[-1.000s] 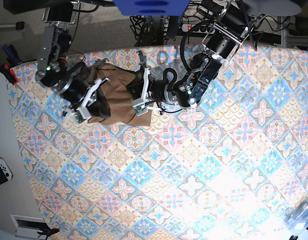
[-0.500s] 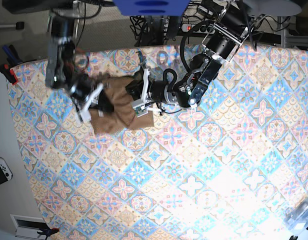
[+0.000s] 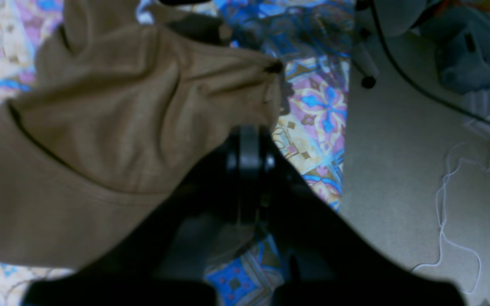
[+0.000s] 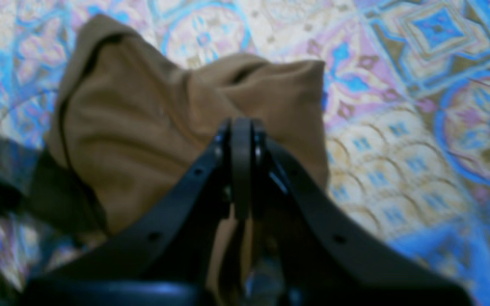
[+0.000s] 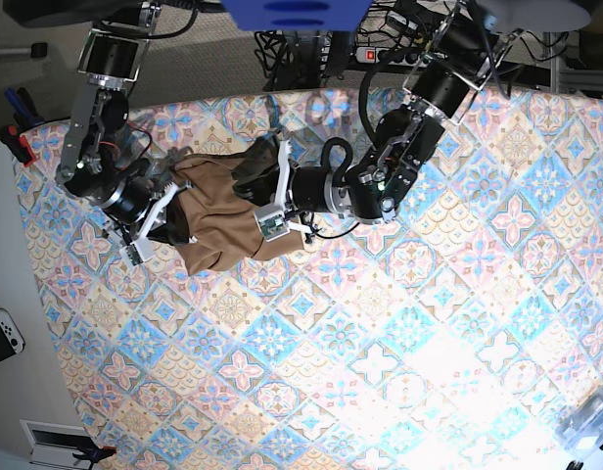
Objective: Layout the t-shirt on the table in an organized manner, then fold the t-shirt properly
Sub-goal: 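Tuck and flatten the folded shirt bundle with both grippers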
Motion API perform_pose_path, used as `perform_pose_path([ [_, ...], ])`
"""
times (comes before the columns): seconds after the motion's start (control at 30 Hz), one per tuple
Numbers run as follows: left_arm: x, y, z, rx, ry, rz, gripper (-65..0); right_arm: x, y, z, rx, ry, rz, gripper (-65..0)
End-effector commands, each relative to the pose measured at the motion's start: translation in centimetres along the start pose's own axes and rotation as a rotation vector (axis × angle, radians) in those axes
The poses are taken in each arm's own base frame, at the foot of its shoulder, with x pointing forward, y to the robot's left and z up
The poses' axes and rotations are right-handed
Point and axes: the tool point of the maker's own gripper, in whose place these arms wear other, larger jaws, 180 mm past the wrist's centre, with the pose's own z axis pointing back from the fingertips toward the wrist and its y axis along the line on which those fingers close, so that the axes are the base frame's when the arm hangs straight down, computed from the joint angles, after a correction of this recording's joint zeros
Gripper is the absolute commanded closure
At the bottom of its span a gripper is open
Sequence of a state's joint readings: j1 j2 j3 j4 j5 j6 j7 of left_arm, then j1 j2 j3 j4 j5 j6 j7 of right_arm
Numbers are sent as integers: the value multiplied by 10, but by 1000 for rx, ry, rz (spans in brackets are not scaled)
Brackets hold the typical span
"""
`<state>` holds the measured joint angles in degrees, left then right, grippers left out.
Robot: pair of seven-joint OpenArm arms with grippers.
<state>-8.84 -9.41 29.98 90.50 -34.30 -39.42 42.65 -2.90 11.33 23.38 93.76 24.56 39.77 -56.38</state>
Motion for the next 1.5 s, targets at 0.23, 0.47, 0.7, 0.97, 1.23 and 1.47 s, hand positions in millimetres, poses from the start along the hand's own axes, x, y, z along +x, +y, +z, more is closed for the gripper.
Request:
perform_pose_path([
  [0.23,29,45,41,192,-68,-16,0,23,-26,32,-107,-26,42,0],
  [0.47,48,110,56,300,28,-61,0,-18,-13,48,-113,57,20,0],
  [0.7,42,154,18,277,154,45,0,-56,5,61,-96,150,7,0],
  [0.97,33,144,-12,223,172,33,0,-91,19,71,-72,231,-27,0],
  [1.23,1,157,-24,236,160,170,0,-93,71,45,77,237,-13,0],
  [1.47,-6,155,-26,233,169,182,0,-92,107,29,189,246,26,0],
])
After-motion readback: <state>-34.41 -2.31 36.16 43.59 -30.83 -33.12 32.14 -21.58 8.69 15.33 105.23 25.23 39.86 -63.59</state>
